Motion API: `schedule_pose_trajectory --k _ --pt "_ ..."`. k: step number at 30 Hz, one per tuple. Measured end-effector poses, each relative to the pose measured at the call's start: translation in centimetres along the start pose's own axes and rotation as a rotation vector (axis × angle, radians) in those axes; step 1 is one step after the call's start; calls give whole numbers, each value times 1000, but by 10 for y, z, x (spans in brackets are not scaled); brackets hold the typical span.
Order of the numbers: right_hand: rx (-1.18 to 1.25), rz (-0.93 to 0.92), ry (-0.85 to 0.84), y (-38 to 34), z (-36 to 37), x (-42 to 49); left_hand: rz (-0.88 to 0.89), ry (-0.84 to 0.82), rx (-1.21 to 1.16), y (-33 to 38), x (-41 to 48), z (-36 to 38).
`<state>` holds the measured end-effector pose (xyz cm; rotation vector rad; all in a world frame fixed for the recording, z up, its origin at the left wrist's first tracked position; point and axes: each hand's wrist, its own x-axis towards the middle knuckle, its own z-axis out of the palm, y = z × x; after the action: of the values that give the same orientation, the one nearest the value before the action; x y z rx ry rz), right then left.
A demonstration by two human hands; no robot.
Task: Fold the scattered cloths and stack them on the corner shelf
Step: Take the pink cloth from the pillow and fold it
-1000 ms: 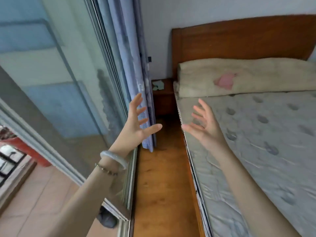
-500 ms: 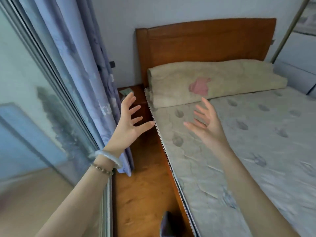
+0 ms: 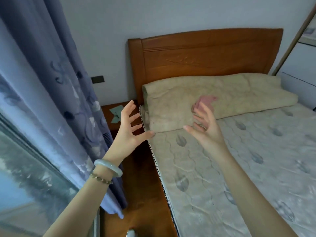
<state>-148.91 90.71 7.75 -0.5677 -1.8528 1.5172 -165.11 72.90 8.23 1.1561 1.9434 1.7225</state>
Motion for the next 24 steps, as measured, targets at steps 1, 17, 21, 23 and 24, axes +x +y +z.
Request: schedule_pose_trajectory --k 1,17,21,23,24 --pt "1 -1 13 4 6 15 2 -9 -6 -9 17 -4" --pt "-125 53 421 43 53 168 -20 -262 -268 -108 276 -10" --pt "-154 64 462 58 41 195 -32 -313 -249 -138 327 11" --pt "-163 78 489 70 34 212 -41 -341 -200 -149 354 22" --pt "-163 87 500 76 29 223 -41 -364 -199 -152 367 28"
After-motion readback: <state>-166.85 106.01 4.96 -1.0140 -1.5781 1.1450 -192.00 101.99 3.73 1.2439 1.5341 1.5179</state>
